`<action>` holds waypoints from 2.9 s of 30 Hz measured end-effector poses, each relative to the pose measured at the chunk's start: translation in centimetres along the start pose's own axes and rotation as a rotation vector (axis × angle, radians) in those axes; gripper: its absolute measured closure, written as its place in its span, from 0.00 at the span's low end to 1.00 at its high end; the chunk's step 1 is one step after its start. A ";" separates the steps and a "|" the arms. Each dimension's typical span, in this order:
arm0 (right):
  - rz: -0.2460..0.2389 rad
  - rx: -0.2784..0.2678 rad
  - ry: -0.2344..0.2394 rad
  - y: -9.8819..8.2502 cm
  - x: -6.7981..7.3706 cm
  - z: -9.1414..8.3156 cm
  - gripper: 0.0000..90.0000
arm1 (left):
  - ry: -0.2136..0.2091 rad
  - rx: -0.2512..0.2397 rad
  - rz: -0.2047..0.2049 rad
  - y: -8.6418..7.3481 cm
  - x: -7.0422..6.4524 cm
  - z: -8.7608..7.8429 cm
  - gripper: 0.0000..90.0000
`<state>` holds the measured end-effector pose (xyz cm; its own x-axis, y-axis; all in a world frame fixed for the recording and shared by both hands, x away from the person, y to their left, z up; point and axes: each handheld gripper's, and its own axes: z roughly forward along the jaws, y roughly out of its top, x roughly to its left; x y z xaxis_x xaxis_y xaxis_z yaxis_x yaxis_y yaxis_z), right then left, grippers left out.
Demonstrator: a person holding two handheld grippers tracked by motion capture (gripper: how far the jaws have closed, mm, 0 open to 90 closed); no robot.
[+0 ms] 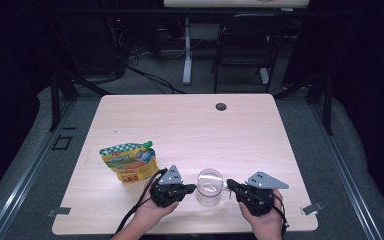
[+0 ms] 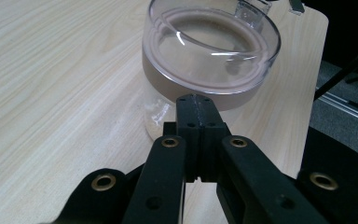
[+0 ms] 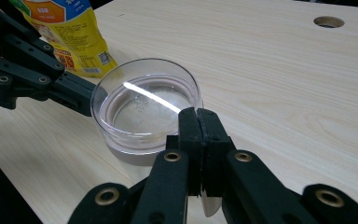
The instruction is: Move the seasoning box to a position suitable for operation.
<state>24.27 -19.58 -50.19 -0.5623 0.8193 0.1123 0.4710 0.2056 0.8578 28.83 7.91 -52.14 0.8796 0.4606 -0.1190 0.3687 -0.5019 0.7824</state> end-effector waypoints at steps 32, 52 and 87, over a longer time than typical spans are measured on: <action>0.007 -0.019 -0.004 -0.5 0.0 -0.1 0.95 | -0.018 -0.046 0.014 1.0 -0.2 -0.4 1.00; 0.036 -0.004 -0.005 -0.9 -0.3 0.2 0.98 | -0.016 -0.048 0.013 1.2 0.0 -0.2 1.00; 0.315 -0.077 0.074 -2.7 -2.0 0.7 0.93 | -0.014 -0.051 0.011 1.1 0.0 -0.2 1.00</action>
<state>24.60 -21.45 -53.04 -0.4462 0.7943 0.4123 0.5788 -0.0952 0.8099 29.16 7.48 -51.20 0.8877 0.4449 -0.1181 0.3432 -0.4687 0.8140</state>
